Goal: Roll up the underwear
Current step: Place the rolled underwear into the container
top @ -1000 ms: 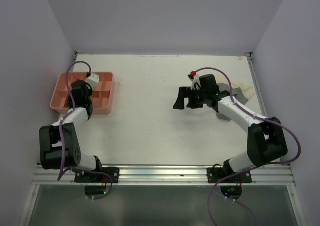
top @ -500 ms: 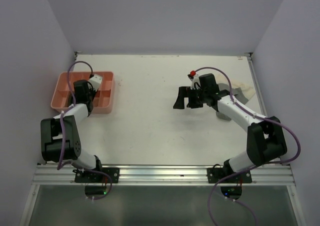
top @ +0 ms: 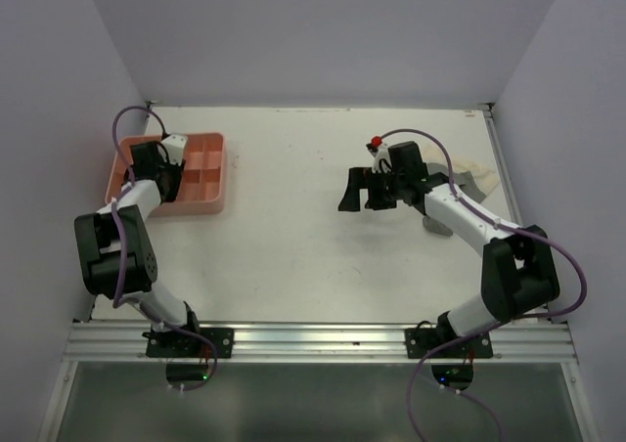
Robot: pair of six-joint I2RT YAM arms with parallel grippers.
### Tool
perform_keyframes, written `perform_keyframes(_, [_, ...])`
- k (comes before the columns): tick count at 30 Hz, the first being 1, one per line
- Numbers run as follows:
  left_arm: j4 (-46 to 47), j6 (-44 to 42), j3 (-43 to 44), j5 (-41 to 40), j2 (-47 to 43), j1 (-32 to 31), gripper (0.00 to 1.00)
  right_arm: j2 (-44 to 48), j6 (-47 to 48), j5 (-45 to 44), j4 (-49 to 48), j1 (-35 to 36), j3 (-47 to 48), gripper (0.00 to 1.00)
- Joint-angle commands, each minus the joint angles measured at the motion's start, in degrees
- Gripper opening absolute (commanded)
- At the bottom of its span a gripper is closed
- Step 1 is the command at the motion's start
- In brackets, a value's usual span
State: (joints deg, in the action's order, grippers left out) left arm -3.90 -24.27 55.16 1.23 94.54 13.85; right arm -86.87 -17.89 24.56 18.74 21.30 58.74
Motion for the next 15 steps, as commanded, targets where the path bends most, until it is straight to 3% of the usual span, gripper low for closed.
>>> perform_keyframes(1, [-9.8,3.8,2.5,4.2,3.0,0.9,0.0,-0.4,0.8,0.4,0.4,-0.3,2.8,0.99])
perform_keyframes(15, [-18.8,8.4,7.1,6.7,6.7,1.0,0.0,-0.6,0.3,1.4,-0.1,-0.3,2.6,0.99])
